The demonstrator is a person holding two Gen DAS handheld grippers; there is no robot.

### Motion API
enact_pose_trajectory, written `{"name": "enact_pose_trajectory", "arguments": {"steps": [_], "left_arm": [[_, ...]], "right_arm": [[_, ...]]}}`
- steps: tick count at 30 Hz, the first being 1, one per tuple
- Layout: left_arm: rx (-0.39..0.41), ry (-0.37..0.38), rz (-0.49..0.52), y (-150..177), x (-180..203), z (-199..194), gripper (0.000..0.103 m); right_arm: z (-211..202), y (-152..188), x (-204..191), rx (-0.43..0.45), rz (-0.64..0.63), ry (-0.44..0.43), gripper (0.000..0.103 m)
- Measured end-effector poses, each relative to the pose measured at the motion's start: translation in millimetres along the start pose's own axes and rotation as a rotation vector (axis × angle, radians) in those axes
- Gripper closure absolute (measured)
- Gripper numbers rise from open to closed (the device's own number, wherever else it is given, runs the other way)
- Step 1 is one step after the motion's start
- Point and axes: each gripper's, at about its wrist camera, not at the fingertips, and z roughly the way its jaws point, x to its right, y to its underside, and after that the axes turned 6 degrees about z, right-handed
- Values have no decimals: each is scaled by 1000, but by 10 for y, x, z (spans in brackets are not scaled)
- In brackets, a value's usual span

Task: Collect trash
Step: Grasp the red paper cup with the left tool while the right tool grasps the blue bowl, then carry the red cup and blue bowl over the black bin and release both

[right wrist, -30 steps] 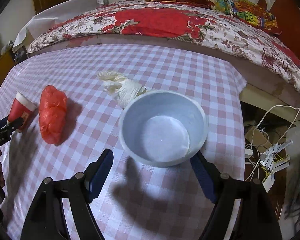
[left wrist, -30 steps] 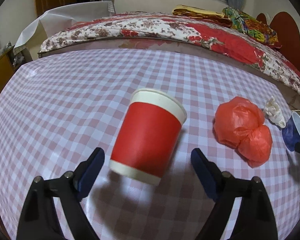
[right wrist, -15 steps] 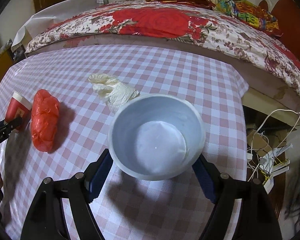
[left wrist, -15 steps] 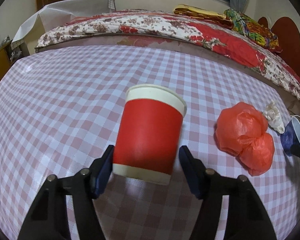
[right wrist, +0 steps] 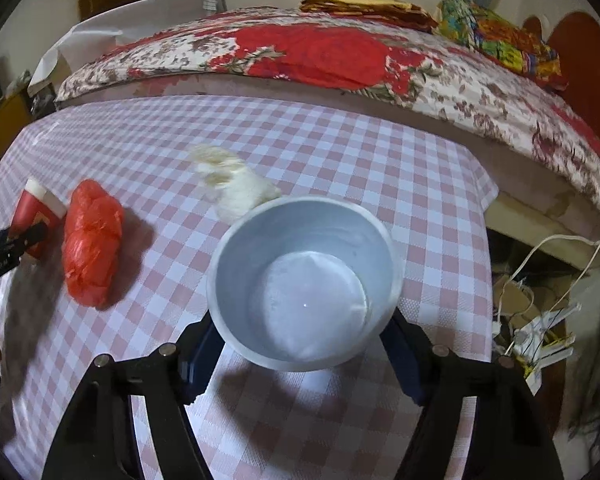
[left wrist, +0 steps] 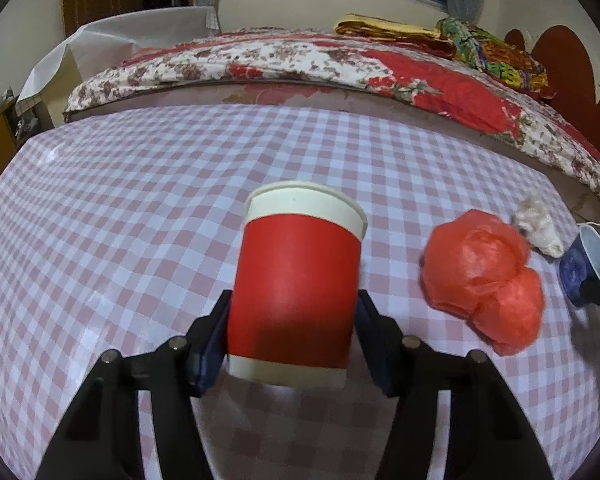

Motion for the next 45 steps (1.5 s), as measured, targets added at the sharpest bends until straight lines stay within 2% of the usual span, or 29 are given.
{"name": "enact_pose_trajectory", "arguments": {"steps": [10, 18, 31, 45], "left_arm": [[46, 54, 26, 90, 298, -497, 44], [69, 116, 61, 253, 655, -909, 44], [88, 225, 169, 507, 1415, -1394, 44], [112, 351, 320, 656, 2414, -1793, 45]], "right_arm": [[-561, 199, 150, 48, 17, -2, 29], [-1128, 591, 360, 77, 23, 11, 29], [-1953, 1319, 849, 136, 82, 57, 29], [-2510, 2030, 1593, 166, 238, 148, 29]]}}
